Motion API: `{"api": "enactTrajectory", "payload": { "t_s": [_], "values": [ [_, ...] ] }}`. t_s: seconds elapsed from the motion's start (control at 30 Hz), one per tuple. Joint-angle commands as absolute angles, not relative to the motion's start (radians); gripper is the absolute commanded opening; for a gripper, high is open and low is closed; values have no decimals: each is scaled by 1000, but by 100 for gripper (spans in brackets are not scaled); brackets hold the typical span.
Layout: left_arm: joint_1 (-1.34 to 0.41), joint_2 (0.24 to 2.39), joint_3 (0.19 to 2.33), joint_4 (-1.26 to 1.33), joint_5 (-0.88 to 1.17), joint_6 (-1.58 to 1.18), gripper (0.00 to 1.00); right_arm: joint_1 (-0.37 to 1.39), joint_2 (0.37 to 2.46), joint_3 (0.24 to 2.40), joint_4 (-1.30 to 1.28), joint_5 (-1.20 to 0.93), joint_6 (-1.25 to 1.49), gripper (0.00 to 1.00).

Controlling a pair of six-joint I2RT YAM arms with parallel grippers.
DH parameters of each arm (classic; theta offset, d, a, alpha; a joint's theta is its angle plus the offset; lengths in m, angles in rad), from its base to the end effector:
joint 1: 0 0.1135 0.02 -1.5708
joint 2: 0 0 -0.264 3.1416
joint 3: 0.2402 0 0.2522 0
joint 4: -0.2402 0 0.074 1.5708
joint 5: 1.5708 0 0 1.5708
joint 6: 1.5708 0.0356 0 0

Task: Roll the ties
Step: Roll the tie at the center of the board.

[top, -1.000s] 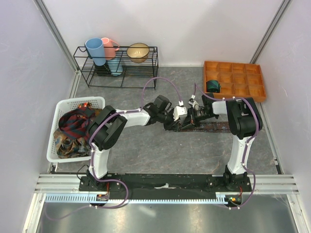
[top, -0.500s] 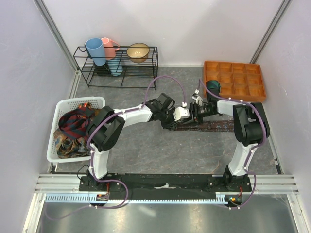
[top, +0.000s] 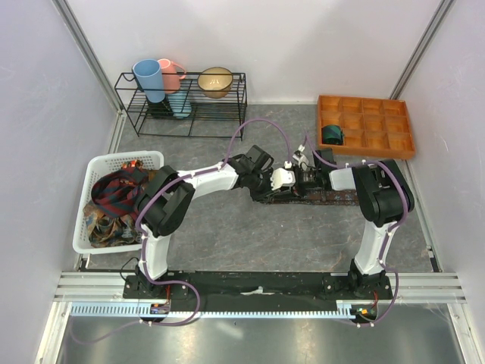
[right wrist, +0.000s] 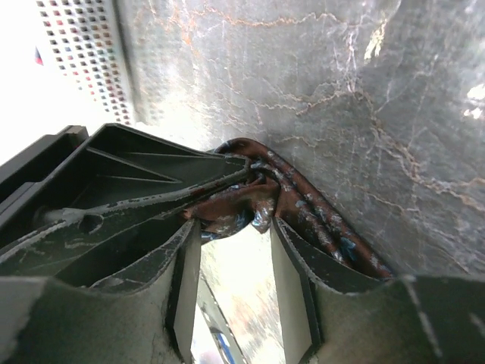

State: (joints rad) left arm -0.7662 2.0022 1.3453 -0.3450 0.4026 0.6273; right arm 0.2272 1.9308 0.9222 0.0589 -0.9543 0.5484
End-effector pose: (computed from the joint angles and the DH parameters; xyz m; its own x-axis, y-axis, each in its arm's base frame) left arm 0.2919 -0.3003 0.1613 -0.0277 0.7762 -0.6299 0.9960 0.0753 0.0489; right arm 0.3339 0.1070 0.1084 -0.9852 0.0816 -0.1507 -0.0928 0.4850 0.8696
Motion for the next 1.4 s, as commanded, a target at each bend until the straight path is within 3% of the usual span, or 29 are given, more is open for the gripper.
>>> {"api": "enactTrajectory", "payload": {
  "t_s": [0.0, 0.13, 0.23, 0.3, 0.33, 0.4, 0.43, 0.5, 0.63, 0.73, 1.07, 1.1, 1.2, 1.27, 1.37],
  "values": [
    [-776, 2040, 1345, -426, 431, 669, 12, 241, 1931, 841, 372, -940, 721, 46],
    [-776, 2048, 1356, -433, 431, 663, 13, 239, 1937, 854, 319, -956, 680, 43],
    [-776, 2056, 1361, -439, 437, 661, 16, 241, 1944, 864, 282, -966, 655, 33],
    [-776, 2060, 1365, -443, 442, 661, 18, 241, 1956, 890, 221, -966, 603, 18],
    [-776, 2060, 1365, -448, 442, 660, 18, 239, 1962, 902, 210, -969, 597, 4],
    [-775, 2060, 1367, -448, 443, 660, 18, 236, 1968, 905, 201, -968, 592, 0],
    [-775, 2060, 1367, -448, 446, 660, 18, 236, 1964, 904, 209, -972, 598, 0],
    [-772, 2059, 1365, -449, 453, 658, 18, 236, 1951, 885, 273, -980, 653, 10],
    [-765, 2057, 1362, -449, 463, 658, 17, 235, 1927, 815, 458, -994, 800, 38],
    [-761, 2059, 1365, -451, 469, 661, 17, 236, 1916, 795, 564, -991, 880, 46],
    [-761, 2066, 1377, -463, 488, 675, 17, 256, 1950, 788, 647, -982, 927, 47],
    [-759, 2069, 1379, -463, 488, 672, 17, 262, 1954, 790, 632, -980, 914, 45],
    [-755, 2072, 1387, -468, 495, 658, 18, 261, 1973, 824, 459, -980, 775, 26],
    [-749, 2071, 1391, -468, 503, 650, 21, 259, 1983, 862, 285, -962, 636, 4],
    [-736, 2068, 1391, -465, 518, 637, 32, 252, 1999, 905, 134, -924, 537, 0]
  ]
}}
